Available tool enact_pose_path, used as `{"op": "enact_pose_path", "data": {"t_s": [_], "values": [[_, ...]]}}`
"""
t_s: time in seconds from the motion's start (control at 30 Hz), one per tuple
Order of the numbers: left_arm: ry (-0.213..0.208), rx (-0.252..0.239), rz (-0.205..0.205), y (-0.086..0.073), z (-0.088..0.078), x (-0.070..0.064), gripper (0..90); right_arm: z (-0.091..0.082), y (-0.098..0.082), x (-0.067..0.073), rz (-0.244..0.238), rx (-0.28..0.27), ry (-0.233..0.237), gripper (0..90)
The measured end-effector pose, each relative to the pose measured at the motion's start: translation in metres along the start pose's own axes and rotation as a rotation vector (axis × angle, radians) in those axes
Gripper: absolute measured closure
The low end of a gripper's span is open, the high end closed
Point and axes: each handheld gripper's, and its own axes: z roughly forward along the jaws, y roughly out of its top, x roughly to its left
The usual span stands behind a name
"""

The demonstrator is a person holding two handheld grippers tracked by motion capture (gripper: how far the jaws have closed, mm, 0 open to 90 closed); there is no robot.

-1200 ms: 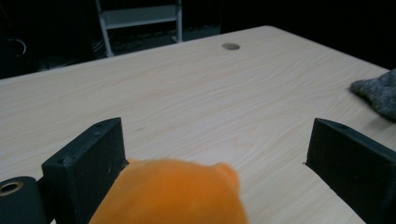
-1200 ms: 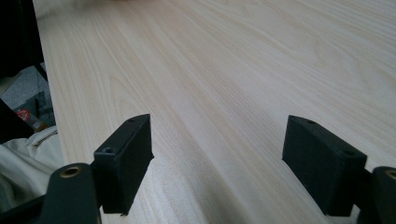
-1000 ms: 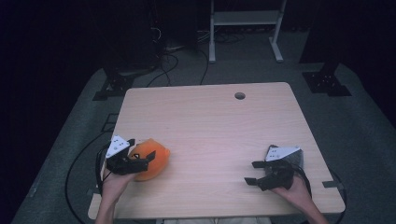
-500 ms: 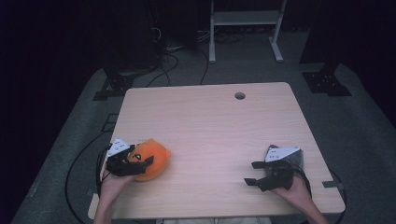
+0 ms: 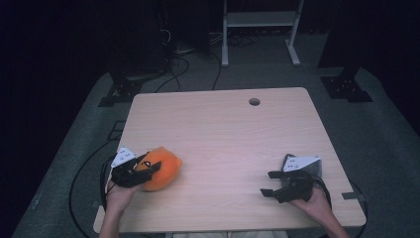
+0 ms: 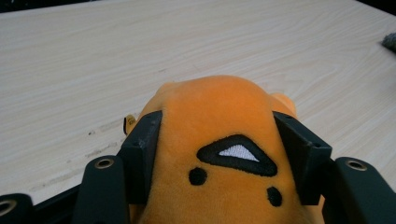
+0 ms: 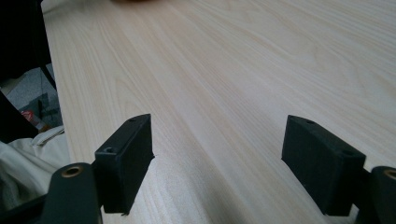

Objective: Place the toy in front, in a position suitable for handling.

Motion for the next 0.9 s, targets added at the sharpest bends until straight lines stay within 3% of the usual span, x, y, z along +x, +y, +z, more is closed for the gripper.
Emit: {"op": "enact_pose_path", "data": {"t_s": [0.13,0.27,0.57,0.7,0.8,0.9], "values": [[-0.006,-0.048,-0.029,0.003,-0.005,0.000,41.0,-0.002,-0.001,-0.002,0.011,-0.009,0.003,23.4],[-0.022,-0.086,-0.023,0.011,-0.007,-0.007,41.2,-0.002,-0.001,-0.002,0.007,-0.008,0.002,23.4],[-0.103,-0.141,-0.005,0.037,0.002,-0.031,41.1,-0.002,0.000,-0.003,0.014,-0.009,0.006,23.4],[-0.136,-0.144,0.041,0.050,0.012,-0.048,41.1,-0.002,0.000,-0.003,0.008,-0.013,0.004,23.4],[-0.208,-0.156,0.078,0.058,0.021,-0.066,41.2,-0.004,0.000,-0.003,0.009,-0.022,-0.006,23.4],[-0.241,-0.152,0.105,0.065,0.034,-0.082,41.2,-0.008,-0.001,-0.004,0.013,-0.034,-0.010,23.4]]}}
